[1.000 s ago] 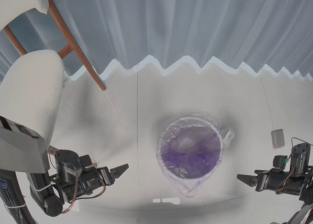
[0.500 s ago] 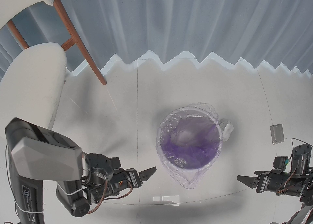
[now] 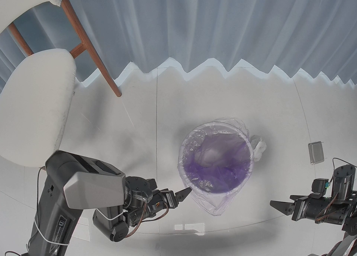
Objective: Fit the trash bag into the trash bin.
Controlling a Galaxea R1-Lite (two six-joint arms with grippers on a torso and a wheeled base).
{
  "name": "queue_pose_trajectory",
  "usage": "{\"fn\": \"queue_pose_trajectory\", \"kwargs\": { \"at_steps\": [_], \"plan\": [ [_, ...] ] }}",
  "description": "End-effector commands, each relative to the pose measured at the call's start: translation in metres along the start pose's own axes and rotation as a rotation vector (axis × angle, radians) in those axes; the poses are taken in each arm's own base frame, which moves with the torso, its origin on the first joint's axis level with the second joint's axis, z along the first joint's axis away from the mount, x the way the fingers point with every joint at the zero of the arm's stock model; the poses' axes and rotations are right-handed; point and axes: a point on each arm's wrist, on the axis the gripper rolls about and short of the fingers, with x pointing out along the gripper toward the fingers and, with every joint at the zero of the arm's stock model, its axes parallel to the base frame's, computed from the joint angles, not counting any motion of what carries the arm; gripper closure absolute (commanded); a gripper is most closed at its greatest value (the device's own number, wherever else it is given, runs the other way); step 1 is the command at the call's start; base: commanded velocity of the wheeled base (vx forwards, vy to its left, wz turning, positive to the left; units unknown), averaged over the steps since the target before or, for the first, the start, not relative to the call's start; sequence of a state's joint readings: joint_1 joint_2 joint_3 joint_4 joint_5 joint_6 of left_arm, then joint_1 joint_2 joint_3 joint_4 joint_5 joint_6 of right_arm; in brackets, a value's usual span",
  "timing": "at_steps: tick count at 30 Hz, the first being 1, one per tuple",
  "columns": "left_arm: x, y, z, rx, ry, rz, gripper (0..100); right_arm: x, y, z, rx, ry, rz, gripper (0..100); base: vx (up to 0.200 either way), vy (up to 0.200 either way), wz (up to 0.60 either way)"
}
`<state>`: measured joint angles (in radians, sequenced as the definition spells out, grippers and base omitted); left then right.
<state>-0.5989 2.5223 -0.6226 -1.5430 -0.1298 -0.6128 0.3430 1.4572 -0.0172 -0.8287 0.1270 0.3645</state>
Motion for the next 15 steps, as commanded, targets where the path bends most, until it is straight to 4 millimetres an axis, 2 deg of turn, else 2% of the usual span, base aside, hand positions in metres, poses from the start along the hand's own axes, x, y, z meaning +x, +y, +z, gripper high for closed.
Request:
{"fn": "queue_pose_trajectory", "kwargs": {
  "at_steps": [1,15],
  "plan": [
    [0.016,0.014,-0.010,-0.005,0.009,0.017,0,-0.001,-0.001,-0.004,0.002,0.012,-0.004,0,0.000,0.000,0.00],
    [0.053,0.016,0.008,-0.023,0.090,0.131,0,-0.004,-0.001,-0.003,0.012,-0.002,0.002,0,0.000,0.000,0.00]
  ]
}}
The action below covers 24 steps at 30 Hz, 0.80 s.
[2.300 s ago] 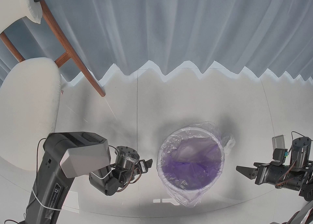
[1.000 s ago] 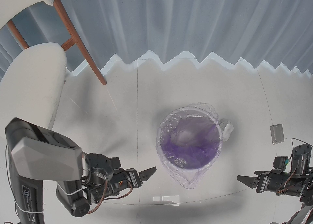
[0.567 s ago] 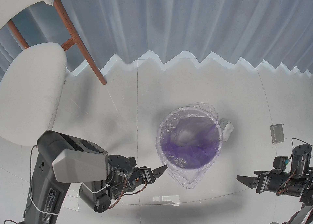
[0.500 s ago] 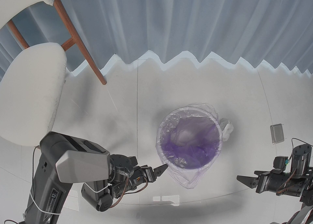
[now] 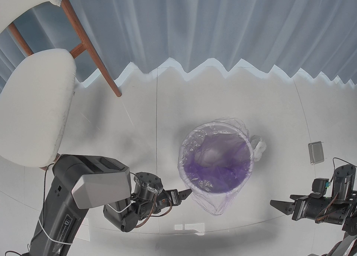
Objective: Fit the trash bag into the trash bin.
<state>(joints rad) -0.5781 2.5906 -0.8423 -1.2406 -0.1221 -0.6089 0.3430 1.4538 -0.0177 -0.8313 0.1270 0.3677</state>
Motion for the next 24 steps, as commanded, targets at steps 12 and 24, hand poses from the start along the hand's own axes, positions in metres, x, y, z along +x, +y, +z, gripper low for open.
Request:
{"fn": "queue_pose_trajectory", "kwargs": {
  "at_steps": [12,24],
  "plan": [
    [0.013,-0.009,0.037,-0.069,-0.028,0.282,0,-0.006,-0.001,-0.005,0.057,0.016,-0.009,0,0.000,0.000,0.00],
    [-0.136,-0.046,0.053,-0.083,-0.224,0.100,0,0.013,-0.001,0.001,0.119,0.062,-0.025,0,0.000,0.000,0.00]
  ]
}}
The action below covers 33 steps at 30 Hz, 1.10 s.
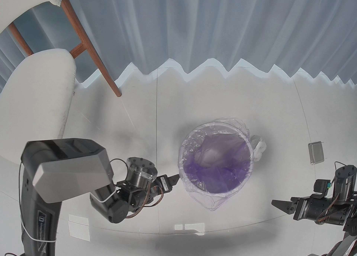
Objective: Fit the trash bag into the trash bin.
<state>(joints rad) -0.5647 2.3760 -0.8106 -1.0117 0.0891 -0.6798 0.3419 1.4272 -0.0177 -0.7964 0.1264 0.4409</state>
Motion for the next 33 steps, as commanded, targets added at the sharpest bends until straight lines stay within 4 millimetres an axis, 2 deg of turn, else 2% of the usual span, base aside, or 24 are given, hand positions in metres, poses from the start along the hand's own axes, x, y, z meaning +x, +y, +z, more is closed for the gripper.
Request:
{"fn": "queue_pose_trajectory", "kwargs": {
  "at_steps": [1,2,3,4,5,6,7,8,10,11,14,15,18,19,23,28,30,31,33],
  "plan": [
    [-0.120,-0.001,0.020,-0.028,-0.141,-0.124,0,0.024,-0.001,0.006,0.051,0.064,-0.030,0,0.000,0.000,0.00],
    [-0.136,0.001,0.019,-0.032,-0.155,-0.136,0,0.030,-0.001,0.008,0.065,0.073,-0.036,0,0.000,0.000,0.00],
    [-0.139,0.002,0.018,-0.033,-0.157,-0.137,0,0.031,-0.001,0.008,0.067,0.074,-0.036,0,0.000,0.000,0.00],
    [-0.174,0.009,0.015,-0.055,-0.188,-0.161,0,0.046,0.001,0.014,0.127,0.084,-0.045,0,0.000,0.000,0.00],
    [-0.179,0.010,0.014,-0.059,-0.194,-0.167,0,0.048,0.001,0.016,0.138,0.084,-0.044,0,0.000,0.000,0.00],
    [-0.204,0.016,0.012,-0.079,-0.231,-0.193,0,0.062,0.005,0.022,0.206,0.089,-0.042,0,0.000,0.000,0.00],
    [-0.207,0.016,0.012,-0.083,-0.235,-0.197,0,0.063,0.006,0.022,0.211,0.089,-0.042,0,0.000,0.000,0.00],
    [-0.225,0.020,0.014,-0.118,-0.282,-0.208,0,0.080,0.012,0.027,0.285,0.093,-0.048,0,0.000,0.000,0.00],
    [-0.234,0.020,0.020,-0.182,-0.319,-0.225,0,0.093,0.016,0.029,0.334,0.086,-0.063,0,0.000,0.000,0.00],
    [-0.247,0.018,0.024,-0.297,-0.361,-0.264,0,0.107,0.023,0.030,0.376,0.078,-0.081,0,0.000,0.000,0.00],
    [-0.268,0.016,0.027,-0.378,-0.402,-0.313,0,0.129,0.030,0.028,0.413,0.076,-0.107,0,0.000,0.000,0.00],
    [-0.268,0.016,0.027,-0.378,-0.402,-0.313,0,0.129,0.030,0.028,0.413,0.076,-0.107,0,0.000,0.000,0.00],
    [-0.273,0.020,0.023,-0.380,-0.393,-0.260,0,0.154,0.033,0.026,0.414,0.088,-0.119,0,0.000,0.000,0.00],
    [-0.273,0.020,0.023,-0.381,-0.394,-0.257,0,0.155,0.034,0.027,0.414,0.087,-0.118,0,0.000,0.000,0.00],
    [-0.273,0.023,0.022,-0.391,-0.428,-0.190,0,0.181,0.033,0.028,0.412,0.079,-0.136,0,0.000,0.000,0.00],
    [-0.275,0.022,0.023,-0.395,-0.443,-0.195,0,0.210,0.031,0.028,0.405,0.052,-0.176,0,0.000,0.000,0.00],
    [-0.275,0.024,0.024,-0.415,-0.449,-0.192,0,0.216,0.032,0.028,0.399,0.033,-0.197,0,0.000,0.000,0.00],
    [-0.275,0.024,0.023,-0.422,-0.446,-0.187,0,0.217,0.032,0.029,0.399,0.027,-0.202,100,0.000,0.000,0.00],
    [-0.275,0.024,0.023,-0.441,-0.445,-0.193,0,0.216,0.033,0.031,0.400,0.028,-0.203,100,0.000,0.000,0.00]
  ]
}}
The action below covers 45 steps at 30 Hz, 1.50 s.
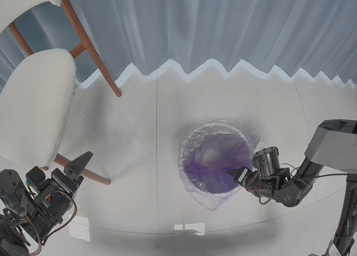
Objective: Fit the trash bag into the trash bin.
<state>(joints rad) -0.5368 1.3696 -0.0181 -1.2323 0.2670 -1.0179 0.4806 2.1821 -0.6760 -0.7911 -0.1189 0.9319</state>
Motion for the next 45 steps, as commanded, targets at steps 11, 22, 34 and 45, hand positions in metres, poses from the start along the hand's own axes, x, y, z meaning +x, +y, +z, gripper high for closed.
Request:
{"fn": "queue_pose_trajectory", "kwargs": {
  "at_steps": [11,22,34,45],
  "plan": [
    [-0.010,0.000,0.005,-0.059,-0.017,-0.027,0,-0.001,-0.003,0.002,0.007,0.011,-0.010,100,0.000,0.000,0.00],
    [-0.017,-0.007,0.002,-0.060,0.113,-0.146,0,-0.125,0.009,0.019,-0.197,0.086,0.289,100,0.000,0.000,0.00],
    [-0.018,-0.006,-0.005,0.035,0.458,-0.318,0,-0.209,0.006,-0.002,-0.439,0.231,0.456,100,0.000,0.000,0.00],
    [0.002,-0.012,-0.015,0.199,0.635,-0.455,0,-0.212,0.004,-0.014,-0.473,0.275,0.376,100,0.000,0.000,0.00]
  ]
}}
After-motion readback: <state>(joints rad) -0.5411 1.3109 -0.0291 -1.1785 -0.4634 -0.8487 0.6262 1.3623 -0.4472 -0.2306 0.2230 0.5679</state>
